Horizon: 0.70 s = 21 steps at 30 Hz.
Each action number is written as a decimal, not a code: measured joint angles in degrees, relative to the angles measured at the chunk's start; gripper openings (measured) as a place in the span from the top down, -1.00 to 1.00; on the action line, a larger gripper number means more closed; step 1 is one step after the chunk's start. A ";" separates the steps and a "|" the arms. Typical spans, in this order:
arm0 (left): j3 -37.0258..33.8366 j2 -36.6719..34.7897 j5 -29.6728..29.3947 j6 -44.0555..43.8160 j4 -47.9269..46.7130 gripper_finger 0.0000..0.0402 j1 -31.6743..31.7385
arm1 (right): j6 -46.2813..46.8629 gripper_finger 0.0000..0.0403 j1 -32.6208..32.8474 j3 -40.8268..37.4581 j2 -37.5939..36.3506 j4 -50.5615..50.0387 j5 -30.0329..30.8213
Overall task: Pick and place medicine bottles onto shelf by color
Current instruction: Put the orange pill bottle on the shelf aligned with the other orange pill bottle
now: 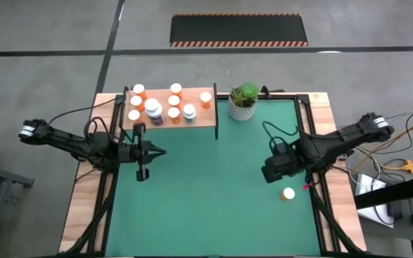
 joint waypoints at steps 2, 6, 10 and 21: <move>-0.02 0.05 0.00 -0.01 -0.02 1.00 0.00 | 3.00 -0.18 0.82 -3.26 -1.34 0.00 -1.17; -0.04 0.10 0.00 -0.04 -0.02 1.00 0.00 | 4.50 -0.28 1.57 -9.17 -2.83 3.91 -6.65; -0.06 0.07 0.00 -0.07 -0.07 1.00 0.00 | 4.52 -0.41 1.94 -13.90 -2.84 11.45 -11.09; -0.06 0.07 -0.02 -0.07 -0.32 1.00 0.00 | 10.32 -0.64 7.16 -19.29 -2.16 13.89 -14.54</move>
